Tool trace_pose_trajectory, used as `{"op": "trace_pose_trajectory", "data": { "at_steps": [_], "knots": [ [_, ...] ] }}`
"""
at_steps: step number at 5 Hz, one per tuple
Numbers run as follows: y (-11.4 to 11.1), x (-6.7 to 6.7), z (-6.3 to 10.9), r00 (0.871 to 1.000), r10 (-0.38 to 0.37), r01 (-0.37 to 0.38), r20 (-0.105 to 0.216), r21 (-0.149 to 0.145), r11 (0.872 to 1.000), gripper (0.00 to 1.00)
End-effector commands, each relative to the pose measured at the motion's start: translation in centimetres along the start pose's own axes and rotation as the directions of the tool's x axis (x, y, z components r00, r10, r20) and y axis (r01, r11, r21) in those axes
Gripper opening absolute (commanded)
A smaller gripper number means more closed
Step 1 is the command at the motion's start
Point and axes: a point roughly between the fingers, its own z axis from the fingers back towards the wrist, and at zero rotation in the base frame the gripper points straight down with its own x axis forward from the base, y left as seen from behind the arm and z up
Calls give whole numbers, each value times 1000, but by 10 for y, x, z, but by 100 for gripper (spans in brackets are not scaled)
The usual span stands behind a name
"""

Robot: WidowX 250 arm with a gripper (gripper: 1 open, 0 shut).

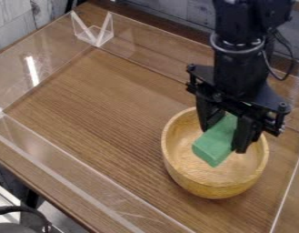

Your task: Put the green block in the brown bowl

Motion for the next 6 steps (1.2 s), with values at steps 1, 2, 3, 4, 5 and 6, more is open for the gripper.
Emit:
{"op": "trace_pose_trajectory", "data": {
  "at_steps": [1, 2, 3, 4, 5, 6],
  "knots": [
    [0, 6, 5, 999, 13, -13, 43, -9, 1000, 0],
    [0, 7, 2, 999, 22, -22, 47, -12, 1000, 0],
    [0, 8, -2, 998, 31, -30, 49, -14, 999, 0],
    [0, 9, -6, 998, 39, -38, 51, -16, 999, 0],
    [0, 11, -9, 998, 44, -44, 52, -17, 999, 0],
    [0, 11, -13, 997, 49, -48, 52, -19, 999, 0]
  ]
}}
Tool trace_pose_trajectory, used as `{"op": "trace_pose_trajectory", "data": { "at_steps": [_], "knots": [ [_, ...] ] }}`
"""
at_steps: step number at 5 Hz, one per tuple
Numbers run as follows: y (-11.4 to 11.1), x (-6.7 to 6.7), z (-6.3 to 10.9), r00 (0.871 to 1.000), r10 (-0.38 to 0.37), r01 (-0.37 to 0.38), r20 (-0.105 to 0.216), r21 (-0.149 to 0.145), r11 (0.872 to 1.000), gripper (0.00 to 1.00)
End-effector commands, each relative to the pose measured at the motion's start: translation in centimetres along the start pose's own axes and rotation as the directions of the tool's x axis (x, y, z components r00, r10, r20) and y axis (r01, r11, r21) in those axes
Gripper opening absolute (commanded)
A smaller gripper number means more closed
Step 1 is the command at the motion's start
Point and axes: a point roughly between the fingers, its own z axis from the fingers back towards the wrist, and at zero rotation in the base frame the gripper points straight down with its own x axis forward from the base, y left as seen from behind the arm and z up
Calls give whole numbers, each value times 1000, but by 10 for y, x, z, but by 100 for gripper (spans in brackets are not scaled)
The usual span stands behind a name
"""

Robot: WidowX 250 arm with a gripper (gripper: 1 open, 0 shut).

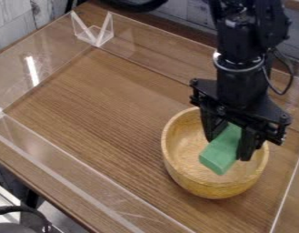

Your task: Put the green block in the brown bowl

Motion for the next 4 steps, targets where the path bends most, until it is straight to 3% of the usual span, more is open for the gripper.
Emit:
{"op": "trace_pose_trajectory", "data": {
  "at_steps": [1, 2, 3, 4],
  "knots": [
    [0, 5, 5, 999, 7, -7, 32, -9, 1000, 0],
    [0, 6, 2, 999, 11, -11, 33, -11, 1000, 0],
    [0, 7, 2, 999, 13, -13, 34, -12, 1000, 100],
    [4, 7, 0, 999, 15, -15, 30, -17, 1000, 100]
  ]
}}
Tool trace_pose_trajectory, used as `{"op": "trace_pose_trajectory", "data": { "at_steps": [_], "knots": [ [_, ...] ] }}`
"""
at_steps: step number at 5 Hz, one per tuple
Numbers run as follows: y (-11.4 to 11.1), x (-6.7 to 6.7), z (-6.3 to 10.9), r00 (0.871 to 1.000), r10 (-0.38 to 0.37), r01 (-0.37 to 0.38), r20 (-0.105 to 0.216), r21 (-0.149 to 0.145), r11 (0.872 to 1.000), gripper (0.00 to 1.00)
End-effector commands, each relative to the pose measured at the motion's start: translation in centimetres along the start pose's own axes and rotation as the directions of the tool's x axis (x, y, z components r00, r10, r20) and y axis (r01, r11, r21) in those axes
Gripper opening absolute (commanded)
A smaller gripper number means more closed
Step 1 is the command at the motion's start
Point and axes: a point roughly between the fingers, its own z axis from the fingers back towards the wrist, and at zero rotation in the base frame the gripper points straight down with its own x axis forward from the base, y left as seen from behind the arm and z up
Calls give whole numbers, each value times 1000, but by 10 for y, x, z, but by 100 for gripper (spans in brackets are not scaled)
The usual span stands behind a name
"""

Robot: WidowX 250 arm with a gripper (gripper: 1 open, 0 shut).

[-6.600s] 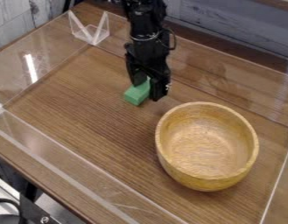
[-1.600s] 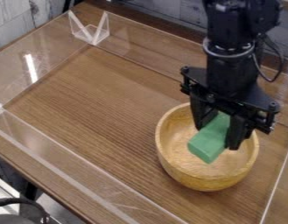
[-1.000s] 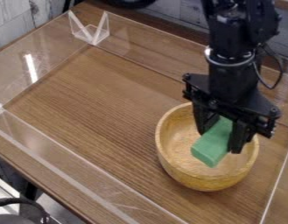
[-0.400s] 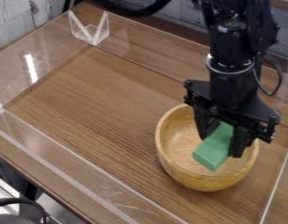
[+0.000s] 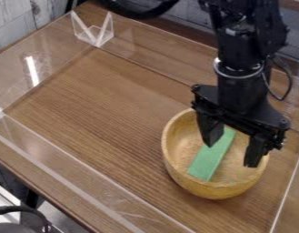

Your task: Put the green block in the brown bowl

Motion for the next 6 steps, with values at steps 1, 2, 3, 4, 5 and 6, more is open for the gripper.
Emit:
{"op": "trace_pose_trajectory", "data": {
  "at_steps": [1, 2, 3, 4, 5, 6],
  "knots": [
    [3, 6, 11, 999, 7, -7, 32, -16, 1000, 100],
    [7, 7, 13, 999, 11, -10, 30, -23, 1000, 100],
    [11, 9, 14, 999, 13, -13, 31, -26, 1000, 100],
    [15, 11, 14, 999, 15, -15, 32, -29, 999, 100],
    [18, 12, 15, 999, 18, -17, 31, -32, 999, 100],
    [22, 14, 16, 999, 20, -19, 32, -36, 999, 100]
  ]
}}
